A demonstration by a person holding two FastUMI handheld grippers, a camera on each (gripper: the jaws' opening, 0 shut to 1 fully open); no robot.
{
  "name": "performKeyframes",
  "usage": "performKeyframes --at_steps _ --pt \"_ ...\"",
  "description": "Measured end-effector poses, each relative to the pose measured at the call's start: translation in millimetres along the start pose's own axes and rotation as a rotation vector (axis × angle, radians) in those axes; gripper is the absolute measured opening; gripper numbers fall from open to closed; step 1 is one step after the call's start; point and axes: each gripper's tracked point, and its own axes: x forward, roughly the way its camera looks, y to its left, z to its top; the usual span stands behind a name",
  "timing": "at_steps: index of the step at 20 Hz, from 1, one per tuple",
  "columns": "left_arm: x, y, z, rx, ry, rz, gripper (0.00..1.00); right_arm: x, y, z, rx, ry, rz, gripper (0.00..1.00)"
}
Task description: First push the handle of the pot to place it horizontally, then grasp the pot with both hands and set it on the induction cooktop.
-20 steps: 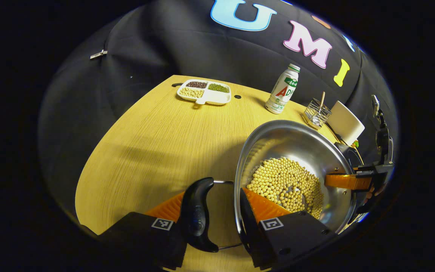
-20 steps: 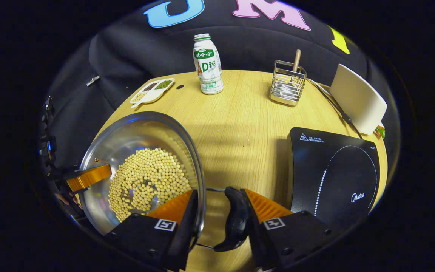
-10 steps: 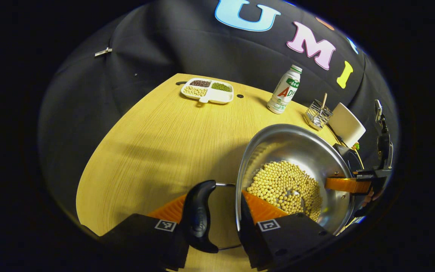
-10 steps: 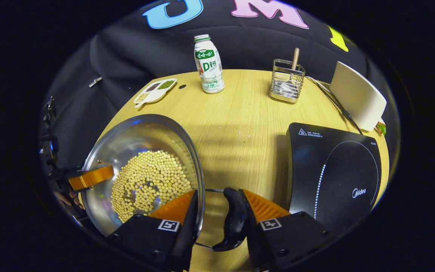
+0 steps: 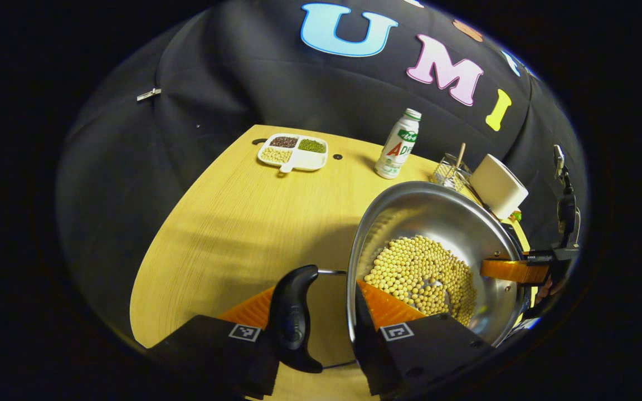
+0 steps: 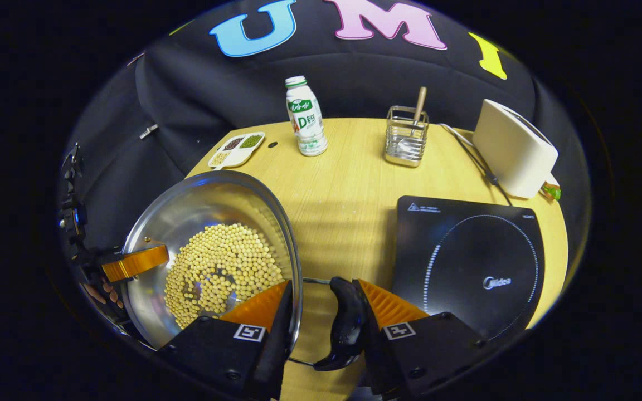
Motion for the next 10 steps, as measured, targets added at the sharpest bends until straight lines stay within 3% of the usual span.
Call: performKeyframes --at_steps 5,6,10 --pt "-17 -50 6 -0.001 -0.007 -0.03 0.63 -41 -36 10 0.006 -0.013 -0.02 0.61" --pt "-18 -61 5 -0.006 -0.006 -0.038 0.63 -49 -45 13 0.002 -0.02 -0.026 0.57" --pt "-21 -105 11 -0.002 -0.013 -0.059 0.63 -73 -82 20 0.01 -0.039 -0.04 0.61"
